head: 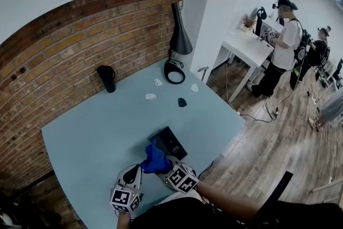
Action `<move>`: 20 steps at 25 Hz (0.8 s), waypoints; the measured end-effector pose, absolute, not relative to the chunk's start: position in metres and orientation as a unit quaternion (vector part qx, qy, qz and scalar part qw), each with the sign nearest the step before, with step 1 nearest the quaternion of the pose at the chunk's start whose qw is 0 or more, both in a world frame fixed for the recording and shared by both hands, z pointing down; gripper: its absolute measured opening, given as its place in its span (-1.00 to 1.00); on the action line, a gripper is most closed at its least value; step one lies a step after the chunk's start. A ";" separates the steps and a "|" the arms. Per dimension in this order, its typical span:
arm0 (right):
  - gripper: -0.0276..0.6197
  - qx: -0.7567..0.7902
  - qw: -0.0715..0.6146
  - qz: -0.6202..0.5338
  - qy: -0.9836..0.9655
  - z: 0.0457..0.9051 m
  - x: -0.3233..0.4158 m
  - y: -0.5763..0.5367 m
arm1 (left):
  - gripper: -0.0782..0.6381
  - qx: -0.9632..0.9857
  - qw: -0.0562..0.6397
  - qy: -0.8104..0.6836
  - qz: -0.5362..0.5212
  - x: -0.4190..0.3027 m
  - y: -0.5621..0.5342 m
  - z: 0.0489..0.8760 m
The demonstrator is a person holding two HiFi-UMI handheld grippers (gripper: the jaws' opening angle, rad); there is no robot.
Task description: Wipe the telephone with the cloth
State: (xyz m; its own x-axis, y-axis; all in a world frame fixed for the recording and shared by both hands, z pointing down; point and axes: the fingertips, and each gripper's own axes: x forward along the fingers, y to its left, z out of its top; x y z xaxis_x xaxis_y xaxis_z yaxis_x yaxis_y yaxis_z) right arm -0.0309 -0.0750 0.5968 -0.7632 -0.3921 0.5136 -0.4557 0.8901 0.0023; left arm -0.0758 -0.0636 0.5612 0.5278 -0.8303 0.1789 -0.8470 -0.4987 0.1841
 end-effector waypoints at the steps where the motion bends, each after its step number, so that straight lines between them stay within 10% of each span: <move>1: -0.32 0.223 0.258 0.070 -0.937 0.598 -0.031 -0.076 | -0.78 0.865 0.125 -0.485 0.033 -0.076 -0.063 0.562; 20: -0.27 0.298 0.274 0.032 -0.914 0.595 -0.011 -0.205 | -0.78 0.860 0.142 -0.489 0.037 -0.078 -0.060 0.570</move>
